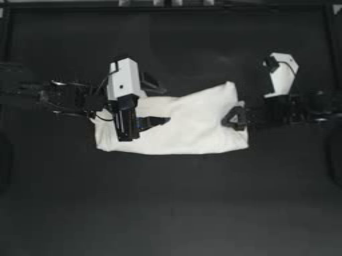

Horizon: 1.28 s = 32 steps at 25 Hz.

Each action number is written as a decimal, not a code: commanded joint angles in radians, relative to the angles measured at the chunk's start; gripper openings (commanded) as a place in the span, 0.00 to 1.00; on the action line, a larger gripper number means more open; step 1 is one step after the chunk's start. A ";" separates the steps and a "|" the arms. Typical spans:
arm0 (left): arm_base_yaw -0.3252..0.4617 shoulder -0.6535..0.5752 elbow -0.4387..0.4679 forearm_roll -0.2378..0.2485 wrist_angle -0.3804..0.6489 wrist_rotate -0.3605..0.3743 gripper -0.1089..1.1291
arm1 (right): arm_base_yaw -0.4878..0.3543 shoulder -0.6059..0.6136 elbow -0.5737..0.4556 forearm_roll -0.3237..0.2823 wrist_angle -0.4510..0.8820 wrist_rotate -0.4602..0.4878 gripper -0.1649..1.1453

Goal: Fold shirt

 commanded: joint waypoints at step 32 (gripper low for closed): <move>-0.018 0.276 -0.094 0.028 -0.012 0.002 0.72 | 0.098 -0.051 -0.083 -0.037 0.137 -0.009 0.16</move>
